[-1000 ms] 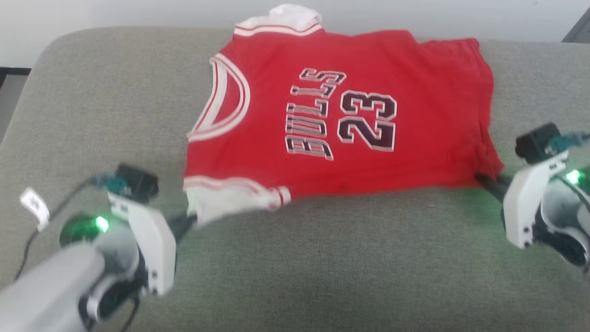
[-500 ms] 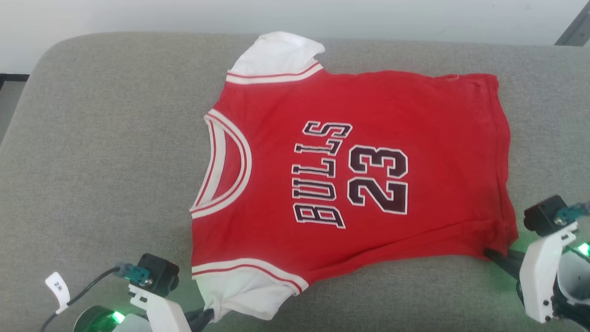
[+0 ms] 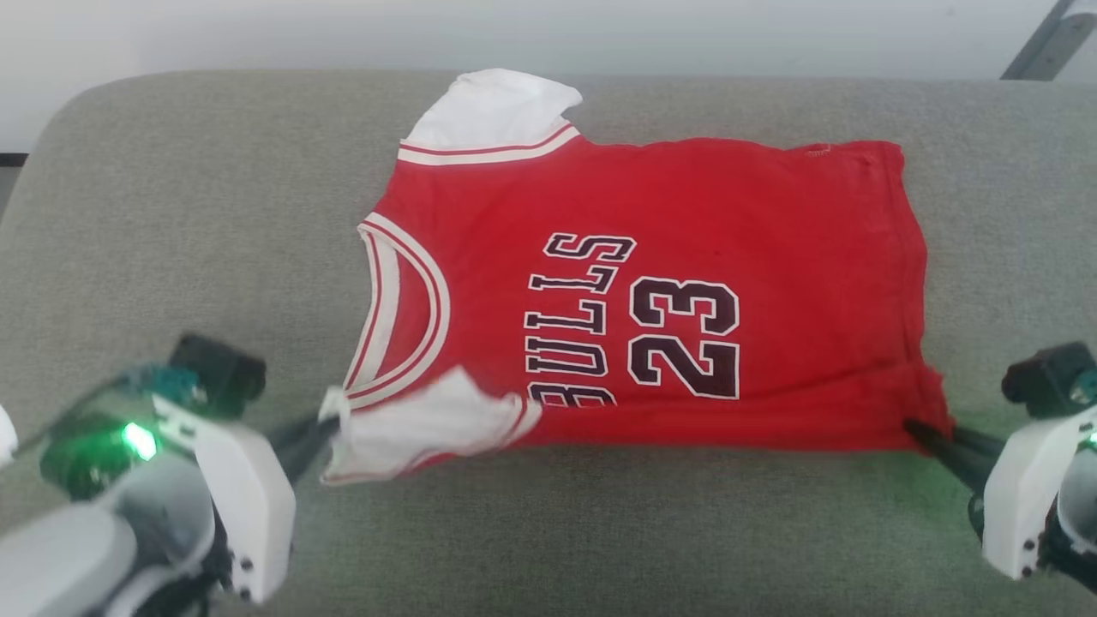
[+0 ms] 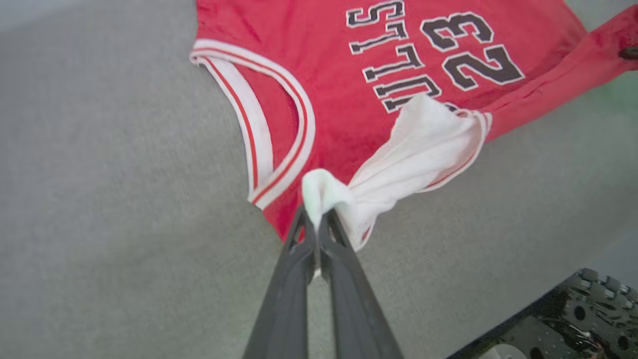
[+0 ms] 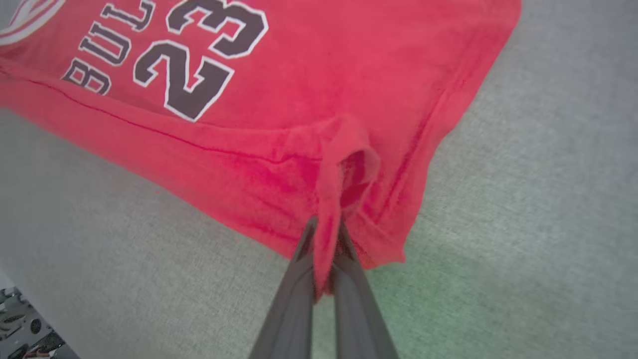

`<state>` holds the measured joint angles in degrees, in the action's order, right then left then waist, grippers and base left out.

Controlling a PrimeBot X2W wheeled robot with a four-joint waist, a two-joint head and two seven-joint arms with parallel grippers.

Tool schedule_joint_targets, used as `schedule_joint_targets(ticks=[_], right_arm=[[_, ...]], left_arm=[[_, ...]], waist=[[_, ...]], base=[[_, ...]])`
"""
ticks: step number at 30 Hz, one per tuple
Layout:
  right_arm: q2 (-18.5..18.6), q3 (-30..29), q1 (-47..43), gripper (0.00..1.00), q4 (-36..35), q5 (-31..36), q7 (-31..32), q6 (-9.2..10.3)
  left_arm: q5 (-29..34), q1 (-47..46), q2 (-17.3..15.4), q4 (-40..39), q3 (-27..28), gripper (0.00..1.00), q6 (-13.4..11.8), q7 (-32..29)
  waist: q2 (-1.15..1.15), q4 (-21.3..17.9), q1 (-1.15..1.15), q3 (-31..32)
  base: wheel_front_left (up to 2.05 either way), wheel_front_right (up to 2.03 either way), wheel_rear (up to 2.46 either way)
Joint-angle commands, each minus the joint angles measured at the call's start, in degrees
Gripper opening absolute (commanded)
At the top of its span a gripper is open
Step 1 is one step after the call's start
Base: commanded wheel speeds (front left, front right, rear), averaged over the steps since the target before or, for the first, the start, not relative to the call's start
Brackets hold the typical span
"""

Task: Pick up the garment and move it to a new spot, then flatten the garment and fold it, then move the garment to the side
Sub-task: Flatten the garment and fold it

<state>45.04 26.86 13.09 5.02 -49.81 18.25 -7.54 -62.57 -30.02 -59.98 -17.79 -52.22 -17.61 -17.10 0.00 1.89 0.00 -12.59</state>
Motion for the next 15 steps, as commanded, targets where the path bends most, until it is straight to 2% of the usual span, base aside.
schedule_joint_targets(ticks=[1, 5, 8, 15], right_arm=[[-0.28, -0.59, 0.5, 0.0, -0.33, 0.55, 0.35, 0.1], [-1.92, -3.56, 3.09, 0.0, -1.17, 2.79, 1.57, 0.1], [-3.66, -4.91, 6.07, 0.0, -0.86, 4.87, 2.61, 0.1], [-7.65, -6.23, 14.21, 0.0, 5.16, 8.29, 4.27, 0.1]], left_arm=[[0.83, -0.91, -0.17, 0.09, 0.35, 0.0, 0.24, -0.17], [2.51, -6.73, 0.59, 2.72, 1.63, 0.0, 3.23, -1.72], [4.03, -11.48, 2.47, 6.44, 2.02, 0.0, 6.17, -2.98], [7.16, -22.32, 10.22, 20.04, 1.08, 0.0, 13.82, -4.27]], waist=[[0.0, -0.24, 0.0, -0.15], [0.0, -0.99, 0.0, -0.97], [0.0, -1.39, 0.0, -2.05], [0.0, -1.73, 0.0, -5.85]], base=[[0.0, 0.0, 0.0], [0.0, 0.0, 0.0], [0.0, 0.0, 0.0], [0.0, 0.0, 0.0]])
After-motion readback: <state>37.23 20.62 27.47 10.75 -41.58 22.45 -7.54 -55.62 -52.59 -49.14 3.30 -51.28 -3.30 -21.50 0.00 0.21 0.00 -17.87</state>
